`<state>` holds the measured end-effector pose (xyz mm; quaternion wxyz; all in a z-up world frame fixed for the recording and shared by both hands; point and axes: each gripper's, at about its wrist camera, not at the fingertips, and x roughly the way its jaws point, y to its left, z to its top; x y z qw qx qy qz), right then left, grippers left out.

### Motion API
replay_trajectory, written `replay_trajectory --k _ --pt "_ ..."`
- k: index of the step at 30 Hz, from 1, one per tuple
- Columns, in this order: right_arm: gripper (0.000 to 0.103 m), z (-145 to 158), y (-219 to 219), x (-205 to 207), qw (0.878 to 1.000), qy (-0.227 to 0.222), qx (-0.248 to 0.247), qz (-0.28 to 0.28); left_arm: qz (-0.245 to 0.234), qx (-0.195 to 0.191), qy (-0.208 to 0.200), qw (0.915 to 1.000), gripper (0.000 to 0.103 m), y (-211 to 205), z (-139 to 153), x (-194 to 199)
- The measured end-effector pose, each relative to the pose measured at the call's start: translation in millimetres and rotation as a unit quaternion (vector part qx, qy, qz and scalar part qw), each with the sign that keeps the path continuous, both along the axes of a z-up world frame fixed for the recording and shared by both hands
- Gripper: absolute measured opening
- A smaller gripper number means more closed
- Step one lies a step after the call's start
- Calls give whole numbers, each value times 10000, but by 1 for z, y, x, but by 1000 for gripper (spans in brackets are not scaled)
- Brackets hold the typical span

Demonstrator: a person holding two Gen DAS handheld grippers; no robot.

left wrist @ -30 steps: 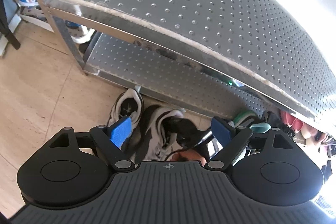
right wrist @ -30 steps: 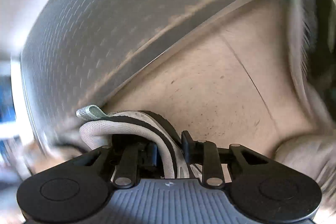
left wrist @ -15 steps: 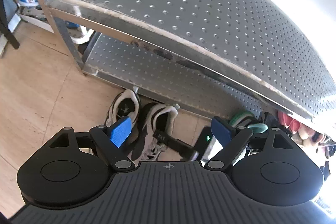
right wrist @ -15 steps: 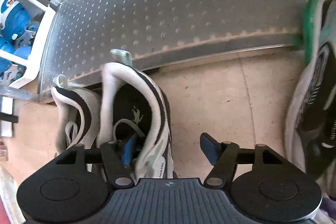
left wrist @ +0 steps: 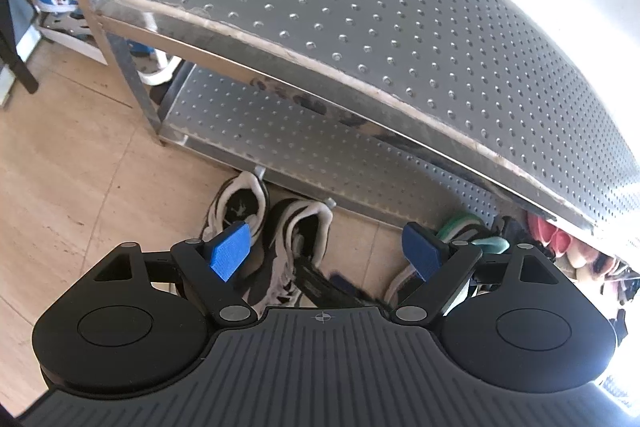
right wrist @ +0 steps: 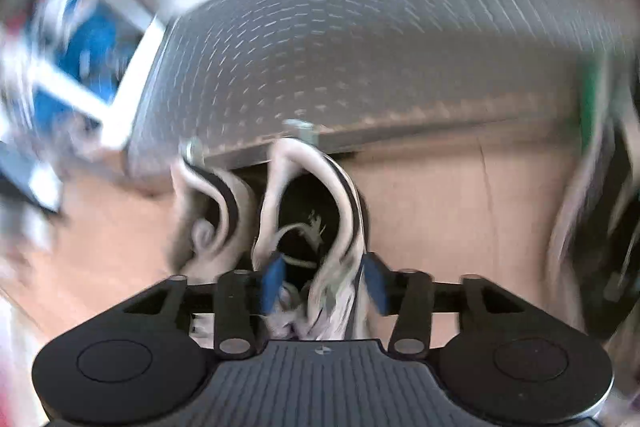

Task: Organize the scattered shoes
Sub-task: 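Carry the grey-and-white sneaker with the right gripper and set it beside the others at the rack base, then move the right gripper back toward the shoe pile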

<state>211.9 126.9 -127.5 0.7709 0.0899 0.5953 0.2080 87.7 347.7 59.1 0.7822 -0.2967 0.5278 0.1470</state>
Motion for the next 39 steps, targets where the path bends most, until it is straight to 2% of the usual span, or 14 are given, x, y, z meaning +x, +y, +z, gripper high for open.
replay_trajectory --k 3,6,9,11,13,16,17,21,23,25,27,32,36,39 --pt "68 -18 -5 4 9996 199 113 165 -31 -24 -1 10000 87 -1 -1 0" --pt "63 -24 6 9 9993 145 83 329 -63 -51 14 10000 87 -2 -3 1" --pt "61 1 3 1 9992 -268 206 226 -10 -71 22 10000 87 0 -4 1" --pt "63 12 0 -10 9984 -240 430 277 25 -55 6 10000 87 2 -3 2" --pt "73 14 0 -17 9970 -162 592 463 3 -44 -2 10000 88 1 -3 3" --pt "77 -15 23 -24 9938 80 68 1108 -14 -52 39 10000 88 -1 -5 3" --pt "84 -22 26 -23 9935 108 -79 1130 -24 -50 45 10000 88 -1 -5 3" --pt "76 -61 44 -9 9910 410 -683 1072 -34 -31 72 10000 88 -2 -4 2" --pt "72 -57 50 -12 9900 80 -1018 972 -17 -43 57 10000 88 -2 -4 3" --pt "73 -55 57 -26 9788 -553 -1664 1058 -6 -45 43 10000 88 -1 -3 4" --pt "75 -58 56 -31 9778 -736 -1693 994 -29 -55 27 10000 88 -2 -2 3" --pt "73 -58 71 -20 9867 -279 -1541 436 -3 -84 19 10000 88 -3 -2 4" --pt "74 -61 97 -21 9868 -216 -1362 849 -13 -36 36 10000 88 -4 -2 6" --pt "78 -60 122 -18 9774 -205 -1551 1423 -4 -23 107 9999 88 -4 -4 7"
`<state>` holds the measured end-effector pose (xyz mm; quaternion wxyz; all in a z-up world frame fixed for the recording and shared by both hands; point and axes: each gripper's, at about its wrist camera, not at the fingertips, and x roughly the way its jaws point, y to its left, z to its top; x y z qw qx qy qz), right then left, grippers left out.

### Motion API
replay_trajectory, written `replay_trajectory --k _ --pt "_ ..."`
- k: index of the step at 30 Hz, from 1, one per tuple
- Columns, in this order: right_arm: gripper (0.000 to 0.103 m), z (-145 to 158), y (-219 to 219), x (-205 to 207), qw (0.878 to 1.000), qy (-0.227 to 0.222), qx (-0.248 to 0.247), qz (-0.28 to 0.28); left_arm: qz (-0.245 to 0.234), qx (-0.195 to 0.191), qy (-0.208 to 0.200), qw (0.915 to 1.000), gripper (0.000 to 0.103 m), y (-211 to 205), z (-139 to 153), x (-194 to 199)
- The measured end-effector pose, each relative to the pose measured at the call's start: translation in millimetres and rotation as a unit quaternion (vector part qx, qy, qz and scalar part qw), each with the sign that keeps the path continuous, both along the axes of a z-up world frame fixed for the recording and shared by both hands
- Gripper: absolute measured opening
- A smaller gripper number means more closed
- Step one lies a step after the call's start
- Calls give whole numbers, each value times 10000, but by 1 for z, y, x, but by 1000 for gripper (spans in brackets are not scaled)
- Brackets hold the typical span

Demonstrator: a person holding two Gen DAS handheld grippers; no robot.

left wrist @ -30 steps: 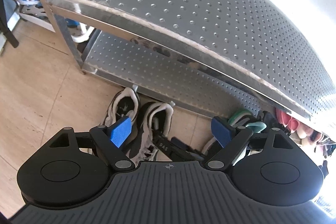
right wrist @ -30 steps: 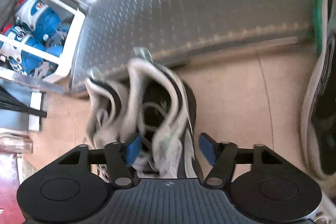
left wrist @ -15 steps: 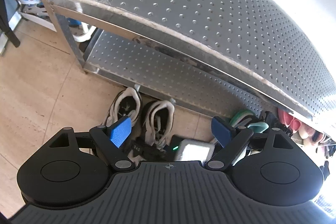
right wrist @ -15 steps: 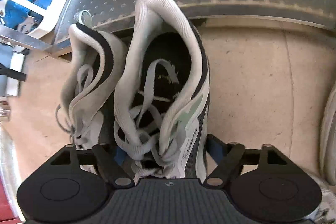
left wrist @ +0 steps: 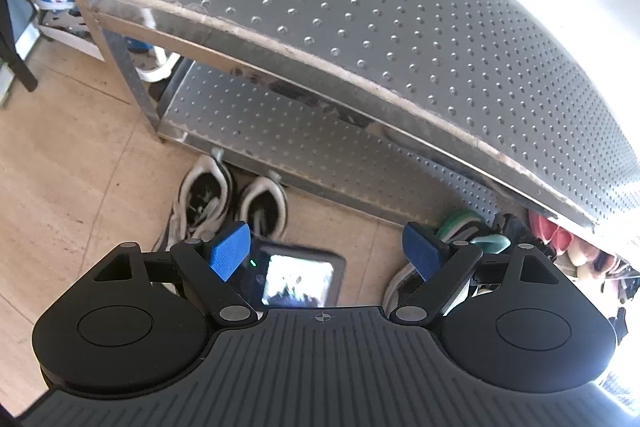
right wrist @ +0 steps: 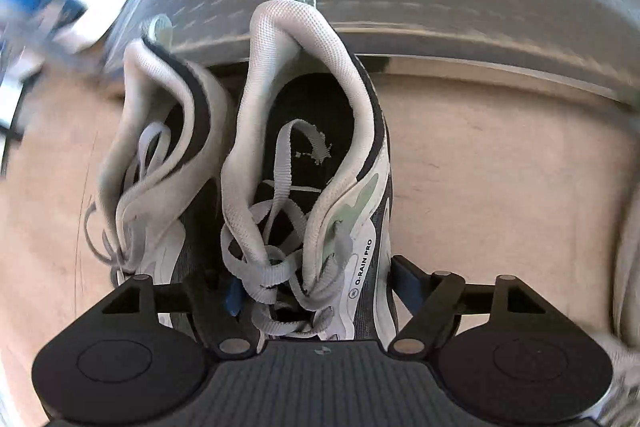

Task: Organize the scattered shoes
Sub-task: 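Move the right gripper back toward the shoe pile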

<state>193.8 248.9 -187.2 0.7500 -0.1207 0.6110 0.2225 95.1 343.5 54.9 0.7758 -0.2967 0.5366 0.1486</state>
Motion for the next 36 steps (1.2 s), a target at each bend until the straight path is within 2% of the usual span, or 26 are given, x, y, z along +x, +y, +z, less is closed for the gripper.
replay_trajectory --k 1,2,4,7,9,15,17,20,22,24,27,28,29,30,31,33,35,36 --pt "80 2 0 0 10000 -12 27 5 4 21 15 10000 88 0 0 1" --pt "85 10 -2 1 9999 -69 143 -3 -5 48 17 10000 88 -1 1 2" --pt "88 31 -14 1 9992 -176 369 -7 -57 110 17 9999 88 -5 3 4" --pt "87 57 -51 -2 9984 -80 554 58 -248 169 24 9995 88 -15 4 9" --pt "86 81 -94 -8 9983 -68 567 98 -412 200 45 9989 88 -26 3 12" --pt "74 149 -218 -32 9996 -69 265 -57 -943 387 136 9947 88 -68 -2 25" --pt "65 166 -261 -47 9995 -28 231 -213 -1230 482 203 9910 88 -92 -6 33" --pt "62 183 -320 -70 9980 -284 224 -513 -1681 611 394 9831 88 -128 -21 45" --pt "60 183 -349 -79 9954 -538 268 -743 -1947 544 561 9777 84 -151 -38 51" --pt "58 183 -370 -80 9923 -633 351 -1008 -2010 414 697 9762 82 -165 -50 53" --pt "59 187 -379 -62 9840 -587 923 -1404 -1907 375 911 9767 82 -178 -61 57" --pt "64 190 -378 -55 9813 -590 1123 -1448 -1905 455 942 9761 83 -183 -62 59" --pt "75 195 -374 -48 9803 -610 1308 -1347 -1931 544 946 9751 83 -186 -61 62" --pt "81 198 -373 -45 9804 -606 1405 -1238 -1968 631 945 9738 85 -188 -60 64" --pt "87 195 -357 -39 9848 -401 1488 -804 -2006 724 946 9724 85 -189 -58 66" --pt "85 170 -331 -38 9934 158 1135 -89 -2075 905 970 9692 86 -189 -56 71" --pt "81 137 -308 -44 9955 570 597 467 -2155 994 972 9666 86 -187 -55 72" --pt "78 117 -299 -50 9961 499 194 700 -2186 1007 961 9658 86 -186 -54 73"
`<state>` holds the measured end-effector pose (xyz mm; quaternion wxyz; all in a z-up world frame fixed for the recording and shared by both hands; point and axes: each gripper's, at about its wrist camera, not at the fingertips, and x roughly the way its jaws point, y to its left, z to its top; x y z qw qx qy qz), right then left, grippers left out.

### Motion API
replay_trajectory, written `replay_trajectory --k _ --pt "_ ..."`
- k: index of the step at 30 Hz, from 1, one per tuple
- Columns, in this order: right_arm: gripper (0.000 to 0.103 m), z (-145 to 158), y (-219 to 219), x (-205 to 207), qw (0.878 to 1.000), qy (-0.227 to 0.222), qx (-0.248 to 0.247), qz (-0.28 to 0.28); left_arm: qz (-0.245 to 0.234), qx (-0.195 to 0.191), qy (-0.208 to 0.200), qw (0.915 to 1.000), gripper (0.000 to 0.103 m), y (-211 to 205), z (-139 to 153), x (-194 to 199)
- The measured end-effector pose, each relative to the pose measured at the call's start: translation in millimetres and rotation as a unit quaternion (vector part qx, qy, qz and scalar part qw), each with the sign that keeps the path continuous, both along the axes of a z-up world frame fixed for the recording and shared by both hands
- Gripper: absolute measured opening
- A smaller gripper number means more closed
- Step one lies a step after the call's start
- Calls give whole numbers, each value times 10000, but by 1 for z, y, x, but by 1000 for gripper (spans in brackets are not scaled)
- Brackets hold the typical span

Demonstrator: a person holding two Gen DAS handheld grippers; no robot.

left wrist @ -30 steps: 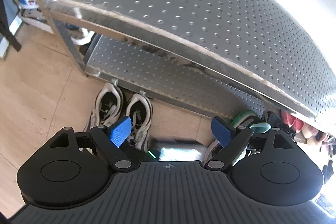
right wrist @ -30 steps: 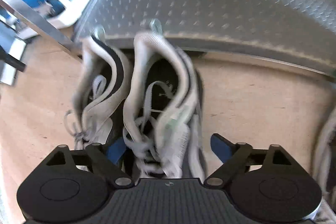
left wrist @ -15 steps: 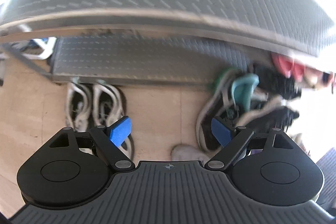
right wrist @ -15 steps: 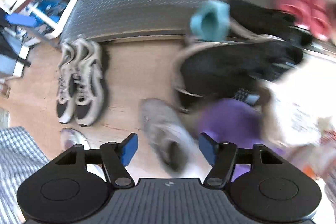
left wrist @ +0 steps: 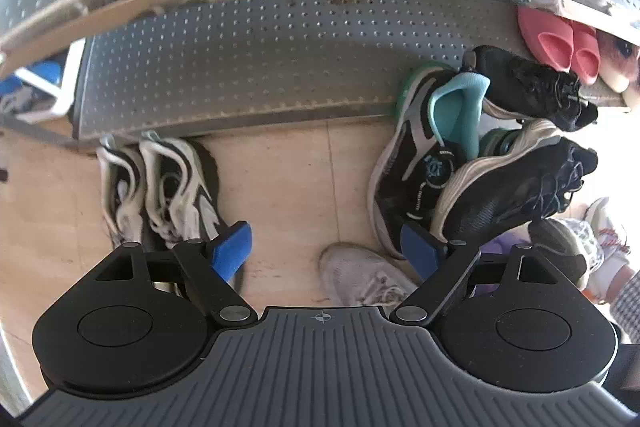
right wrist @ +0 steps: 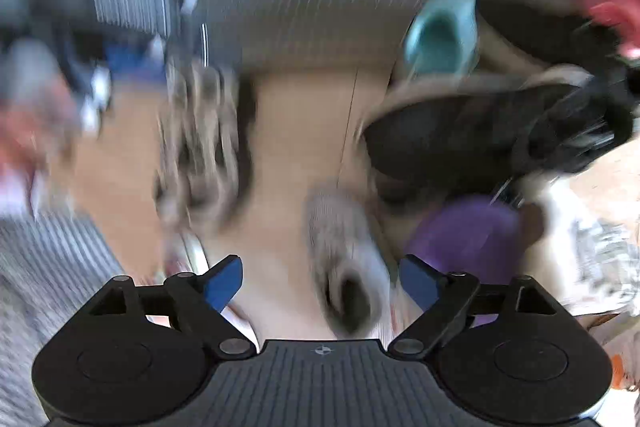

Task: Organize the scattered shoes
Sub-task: 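Move the right gripper back toward the shoe pile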

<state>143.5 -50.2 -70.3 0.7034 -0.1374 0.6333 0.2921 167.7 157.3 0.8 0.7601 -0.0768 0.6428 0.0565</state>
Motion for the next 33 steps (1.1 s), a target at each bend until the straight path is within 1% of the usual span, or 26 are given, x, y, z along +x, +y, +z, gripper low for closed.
replay_trajectory --k 1,3,4,5,6,7,8,9,10,11,12,14,15,16,18,20,21,22,24,25,27,28,30,31,32,33 --pt "73 -5 2 -2 9999 -35 -87 63 -58 -8 -24 10000 87 0 2 0" --pt "64 -31 11 -11 9982 -130 -458 363 -157 -74 -63 9998 87 2 4 -2" --pt "60 -48 15 -17 9969 -54 -632 468 -185 -105 -76 9997 87 3 5 -3" --pt "62 -59 19 -22 9952 -99 -788 578 -197 -126 -82 9997 87 5 6 -4" --pt "59 -65 21 -26 9934 -243 -890 675 -190 -137 -90 9997 87 6 6 -4" --pt "57 -75 27 -34 9879 -489 -1150 919 -161 -147 -108 9997 87 8 7 -5" --pt "49 -85 34 -43 9800 -744 -1423 1177 -125 -147 -124 9997 87 11 8 -5" --pt "41 -87 36 -45 9778 -821 -1479 1236 -91 -148 -140 9998 87 13 9 -6" --pt "28 -91 41 -53 9683 -1099 -1680 1486 -62 -150 -161 9997 87 15 10 -6" --pt "28 -92 44 -59 9605 -1190 -1781 1775 -37 -160 -188 9997 87 16 12 -6" --pt "27 -91 45 -62 9572 -1151 -1788 1965 -24 -181 -212 9996 87 17 14 -7" --pt "18 -84 41 -77 9461 -538 -1632 2744 -46 -231 -233 9995 87 16 15 -8" --pt "17 -82 39 -79 9440 -474 -1623 2834 -79 -253 -223 9994 87 15 15 -9" --pt "16 -78 34 -86 9357 -300 -1671 3093 -132 -262 -182 9994 87 12 12 -9" --pt "20 -78 29 -92 9263 -101 -1821 3299 -236 -273 -94 9993 87 7 7 -9" --pt "55 -76 23 -91 9257 -86 -2010 3202 -343 -245 41 9991 87 0 -5 -10" --pt "56 -74 20 -89 9272 -136 -2073 3116 -363 -252 81 9990 87 -3 -10 -9" --pt "61 -63 16 -87 9311 -99 -1979 3061 -332 -279 78 9990 87 -5 -14 -8" --pt "69 -30 7 -75 9480 -149 -1560 2771 -271 -333 72 9991 87 -9 -23 -7" --pt "71 -21 4 -71 9531 -180 -1462 2646 -219 -375 60 9990 85 -10 -27 -5" --pt "71 0 -1 -56 9657 -234 -1184 2297 -15 -512 26 9987 83 -11 -33 1" --pt "72 19 -9 -37 9783 -268 -898 1849 101 -575 13 9983 82 -11 -35 4" --pt "77 43 -28 -3 9950 -359 -309 875 290 -628 -53 9976 81 -14 -39 12" --pt "78 54 -39 16 9986 -418 24 329 317 -608 -90 9976 81 -17 -40 17" --pt "78 63 -52 33 9979 -512 338 -206 332 -580 -120 9977 81 -20 -41 21" --pt "77 68 -60 43 9959 -572 502 -494 320 -542 -128 9979 81 -23 -43 24"
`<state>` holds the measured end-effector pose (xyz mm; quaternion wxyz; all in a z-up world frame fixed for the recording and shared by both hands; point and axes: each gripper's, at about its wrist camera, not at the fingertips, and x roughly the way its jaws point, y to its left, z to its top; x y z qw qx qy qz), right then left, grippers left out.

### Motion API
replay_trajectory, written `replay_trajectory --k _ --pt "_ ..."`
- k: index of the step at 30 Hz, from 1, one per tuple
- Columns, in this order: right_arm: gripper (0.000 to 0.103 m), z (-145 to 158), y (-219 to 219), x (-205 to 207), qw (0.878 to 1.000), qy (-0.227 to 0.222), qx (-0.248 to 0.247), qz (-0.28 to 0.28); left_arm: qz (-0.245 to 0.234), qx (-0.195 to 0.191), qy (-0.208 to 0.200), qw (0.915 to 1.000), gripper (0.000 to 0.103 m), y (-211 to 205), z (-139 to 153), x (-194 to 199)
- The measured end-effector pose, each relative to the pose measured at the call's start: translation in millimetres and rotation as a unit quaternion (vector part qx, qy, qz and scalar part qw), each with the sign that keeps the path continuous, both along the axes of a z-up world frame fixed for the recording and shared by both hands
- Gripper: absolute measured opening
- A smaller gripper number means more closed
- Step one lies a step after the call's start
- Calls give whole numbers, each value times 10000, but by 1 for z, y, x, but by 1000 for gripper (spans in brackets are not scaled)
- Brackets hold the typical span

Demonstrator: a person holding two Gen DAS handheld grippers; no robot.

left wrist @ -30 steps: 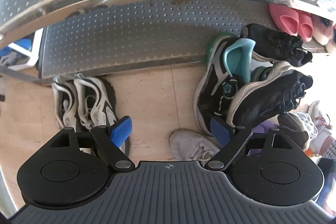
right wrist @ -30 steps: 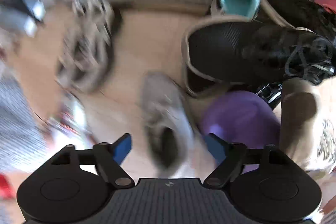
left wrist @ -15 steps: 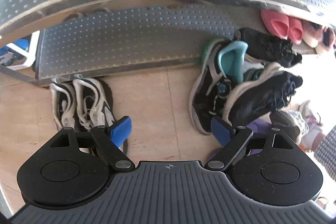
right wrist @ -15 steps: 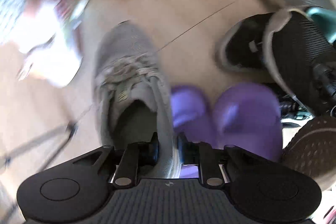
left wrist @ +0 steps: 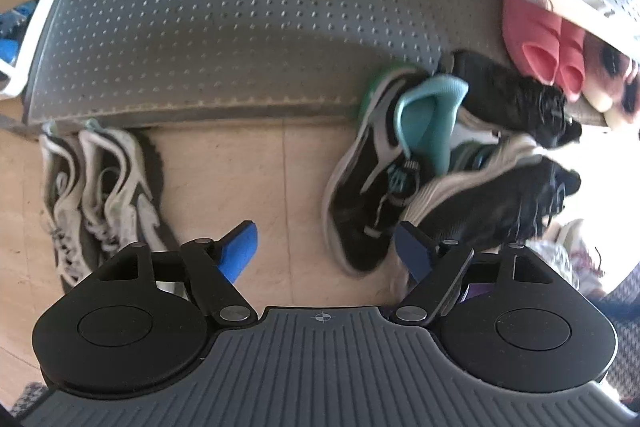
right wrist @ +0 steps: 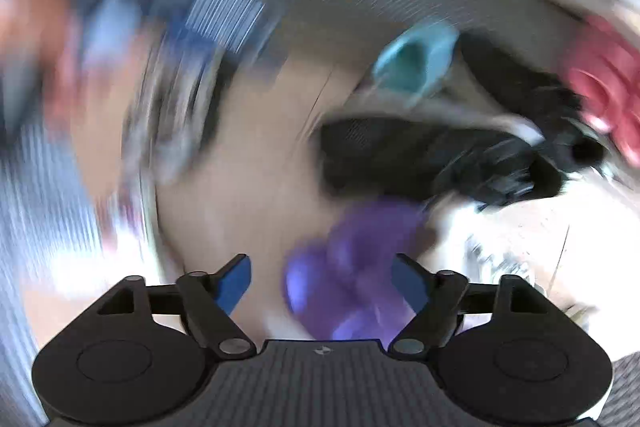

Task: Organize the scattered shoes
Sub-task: 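Move the right gripper back toward the shoe pile, then grasp the teal-lined black sneaker from the pile with the left gripper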

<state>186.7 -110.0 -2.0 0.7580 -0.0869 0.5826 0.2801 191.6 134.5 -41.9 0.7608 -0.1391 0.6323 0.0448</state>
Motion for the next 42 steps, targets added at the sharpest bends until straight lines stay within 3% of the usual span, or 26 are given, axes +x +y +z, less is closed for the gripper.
replay_trajectory --k 2,4,6,10,12,13,14,15,17,19,22,24,25,27,28,29,30,32,36,40,42 --pt "66 2 -27 36 9967 -212 303 -718 -28 74 69 9999 81 -5 -4 7" --pt "62 -9 -43 66 9934 -114 227 -1121 -20 102 179 9998 81 -9 -7 12" --pt "62 -30 -58 88 9869 259 330 -1559 -12 84 198 9998 82 -9 -5 14" --pt "66 -68 -75 114 9544 1047 1055 -2590 -54 58 163 9998 85 -11 -3 14" --pt "75 -70 -65 118 9544 1000 1100 -2590 -102 60 192 9997 85 -10 -4 12" --pt "77 -79 -51 121 9640 776 907 -2374 -114 58 219 9997 85 -10 -5 10" --pt "77 -79 -49 123 9657 744 866 -2333 -125 53 243 9996 85 -10 -5 9" --pt "74 -85 -41 123 9711 667 685 -2187 -137 49 269 9995 85 -9 -6 8" --pt "44 -93 -25 119 9813 333 252 -1879 -170 61 302 9994 85 -9 -6 7" --pt "26 -86 -18 116 9848 140 146 -1728 -210 111 321 9992 85 -9 -6 8" --pt "22 -59 -24 109 9865 56 -13 -1635 -258 179 283 9991 85 -11 -6 9" --pt "22 -39 -35 104 9808 -218 -469 -1881 -307 239 233 9990 85 -14 -7 10" --pt "24 -35 -41 104 9776 -278 -602 -1998 -351 272 200 9988 85 -16 -9 10" --pt "40 -29 -55 110 9700 -254 -820 -2276 -432 329 144 9984 85 -21 -13 11" --pt "58 -27 -65 116 9659 4 -781 -2469 -443 354 110 9983 85 -22 -15 12" --pt "69 -22 -71 118 9642 168 -653 -2566 -439 368 70 9983 85 -23 -18 13" --pt "72 -17 -76 120 9623 322 -517 -2652 -401 338 11 9986 84 -25 -21 15" --pt "87 4 -72 118 9674 280 -274 -2502 -290 185 -133 9993 82 -26 -28 20" --pt "88 23 -60 116 9796 -64 84 -2008 -17 -249 -312 9992 66 -29 -46 34" --pt "87 6 -63 130 9680 567 553 -2379 174 -320 -524 9980 65 -34 -63 52" --pt "87 6 -61 132 9691 688 540 -2306 189 -176 -567 9981 65 -40 -78 65"
